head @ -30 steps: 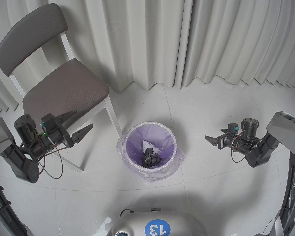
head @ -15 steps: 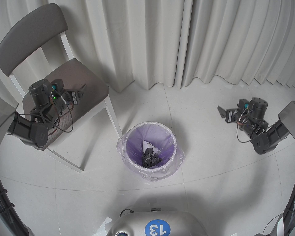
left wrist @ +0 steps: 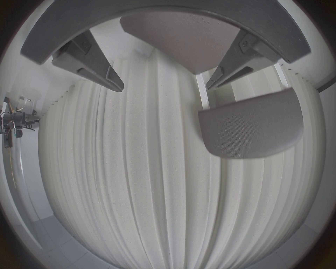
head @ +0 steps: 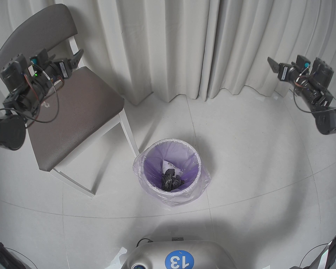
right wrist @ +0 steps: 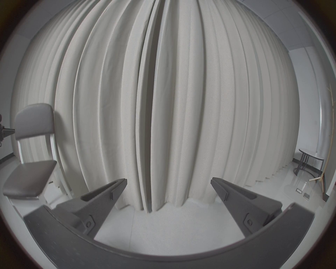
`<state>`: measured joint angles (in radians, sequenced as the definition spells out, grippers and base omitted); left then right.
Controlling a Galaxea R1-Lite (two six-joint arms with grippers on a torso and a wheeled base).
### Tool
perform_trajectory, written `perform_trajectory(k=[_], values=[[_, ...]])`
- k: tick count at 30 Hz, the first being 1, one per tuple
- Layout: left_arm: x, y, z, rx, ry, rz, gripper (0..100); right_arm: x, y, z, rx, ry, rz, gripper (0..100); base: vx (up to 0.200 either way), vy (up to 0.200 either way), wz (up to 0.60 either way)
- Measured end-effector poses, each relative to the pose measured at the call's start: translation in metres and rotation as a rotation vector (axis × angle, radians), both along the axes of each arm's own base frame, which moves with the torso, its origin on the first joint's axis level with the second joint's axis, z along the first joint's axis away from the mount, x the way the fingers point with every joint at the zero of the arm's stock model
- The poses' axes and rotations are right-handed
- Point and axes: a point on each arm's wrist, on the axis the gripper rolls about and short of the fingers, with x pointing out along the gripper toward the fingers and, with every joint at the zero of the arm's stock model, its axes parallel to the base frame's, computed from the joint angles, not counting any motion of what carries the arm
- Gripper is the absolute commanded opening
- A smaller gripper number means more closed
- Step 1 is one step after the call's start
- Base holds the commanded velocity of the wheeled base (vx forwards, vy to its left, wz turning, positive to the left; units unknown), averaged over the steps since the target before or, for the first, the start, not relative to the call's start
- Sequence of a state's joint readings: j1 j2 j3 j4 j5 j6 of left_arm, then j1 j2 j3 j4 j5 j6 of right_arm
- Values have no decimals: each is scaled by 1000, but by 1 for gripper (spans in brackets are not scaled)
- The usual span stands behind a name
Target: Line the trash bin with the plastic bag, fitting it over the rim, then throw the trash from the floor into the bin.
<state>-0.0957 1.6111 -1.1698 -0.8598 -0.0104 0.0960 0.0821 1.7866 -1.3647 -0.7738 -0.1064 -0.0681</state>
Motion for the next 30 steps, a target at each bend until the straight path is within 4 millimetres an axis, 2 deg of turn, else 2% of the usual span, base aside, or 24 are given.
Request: perform_trajectory(k=[7, 13, 17, 23, 25, 27, 28, 30], values=[[-60, 10, 38, -4, -62, 9, 100, -62, -5, 60, -5, -87, 2, 100, 0, 0, 0], [-111, 14, 58, 13, -72, -23, 100, -114, -8, 95, -42, -93, 25, 100, 0, 0, 0], [-150, 15, 68, 42, -83, -119, 100, -158, -10, 117, -70, -94, 74, 100, 0, 0, 0], [-200, 16, 75, 39, -93, -245, 100, -231, -14, 133, -110, -113, 161, 100, 0, 0, 0], [-216, 17, 75, 38, -99, -248, 100, -255, -16, 134, -114, -133, 167, 100, 0, 0, 0], [-222, 18, 74, 38, -99, -249, 100, -264, -17, 134, -114, -140, 167, 100, 0, 0, 0], [-238, 19, 73, 38, -83, -247, 100, -285, -19, 132, -113, -161, 159, 100, 0, 0, 0], [-255, 20, 72, 37, -65, -241, 100, -307, -21, 129, -108, -180, 145, 100, 0, 0, 0]])
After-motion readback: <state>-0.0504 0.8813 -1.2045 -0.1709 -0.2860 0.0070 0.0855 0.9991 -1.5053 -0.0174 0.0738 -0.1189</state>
